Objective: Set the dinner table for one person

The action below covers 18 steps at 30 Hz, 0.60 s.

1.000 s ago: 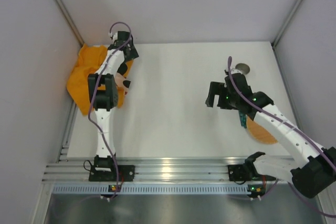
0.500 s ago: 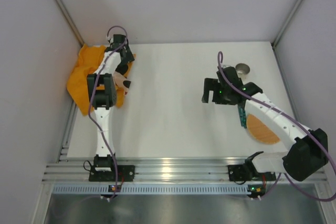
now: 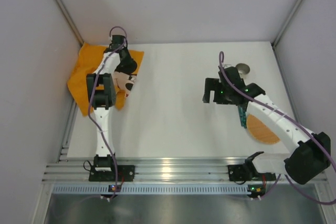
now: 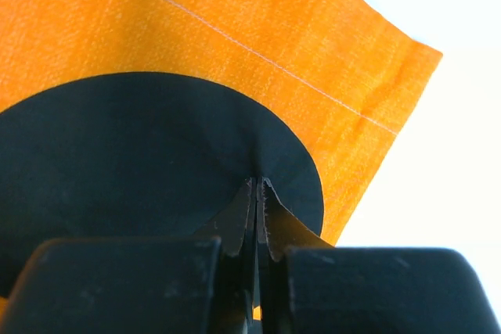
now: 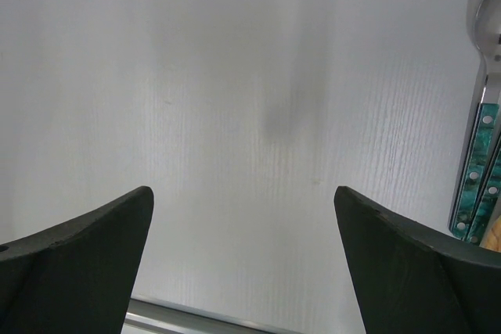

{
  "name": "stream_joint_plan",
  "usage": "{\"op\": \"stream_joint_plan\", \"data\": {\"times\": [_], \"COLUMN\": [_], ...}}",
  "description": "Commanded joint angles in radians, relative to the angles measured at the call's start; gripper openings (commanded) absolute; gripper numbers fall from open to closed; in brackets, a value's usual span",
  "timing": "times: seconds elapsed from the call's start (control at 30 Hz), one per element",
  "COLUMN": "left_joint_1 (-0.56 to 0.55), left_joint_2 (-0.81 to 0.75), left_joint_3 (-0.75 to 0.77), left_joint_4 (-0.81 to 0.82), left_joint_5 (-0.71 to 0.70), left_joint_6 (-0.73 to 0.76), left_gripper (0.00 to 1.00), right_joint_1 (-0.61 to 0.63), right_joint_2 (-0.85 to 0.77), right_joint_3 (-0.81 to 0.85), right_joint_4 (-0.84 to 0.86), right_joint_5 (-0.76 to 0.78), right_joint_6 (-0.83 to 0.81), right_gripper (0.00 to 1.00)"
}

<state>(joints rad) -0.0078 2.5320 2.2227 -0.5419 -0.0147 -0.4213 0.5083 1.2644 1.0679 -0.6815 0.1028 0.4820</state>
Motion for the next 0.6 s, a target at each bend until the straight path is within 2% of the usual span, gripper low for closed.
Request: {"op": "stream_joint_plan", "data": {"times": [0.0, 0.23, 0.33, 0.53, 0.57], "left_joint_1": [-0.072, -0.187, -0.250, -0.447, -0.515], "left_joint_2": [-0.038, -0.162, -0.242, -0.429, -0.465], "left_joint_3": [-0.106, -0.394, -0.596, -0.822, -0.839], "left_joint_4": [-0.046, -0.055, -0.032, 0.054, 0.065], "left_joint_5": [0.179, 0.271, 0.283, 0.311, 0.314], "left_joint_6": [0.059, 0.099, 0.089, -0.006, -0.051], "left_gripper": [0.00, 0.00, 0.00, 0.00, 0.00], "right_joint_1": [0.004, 0.004, 0.006, 0.006, 0.006], "right_joint_2": [-0.065, -0.164, -0.233, -0.388, -0.422], "right_joint_3": [-0.006, -0.086, -0.121, -0.207, -0.218], "right_joint_4": [-0.003, -0.007, -0.023, -0.059, -0.065], "right_joint_5": [-0.006, -0.014, -0.015, -0.026, -0.031], "right_joint_6": [0.001, 0.018, 0.032, 0.055, 0.056], "right_gripper": [1.00, 1.00, 1.00, 1.00, 1.00]}}
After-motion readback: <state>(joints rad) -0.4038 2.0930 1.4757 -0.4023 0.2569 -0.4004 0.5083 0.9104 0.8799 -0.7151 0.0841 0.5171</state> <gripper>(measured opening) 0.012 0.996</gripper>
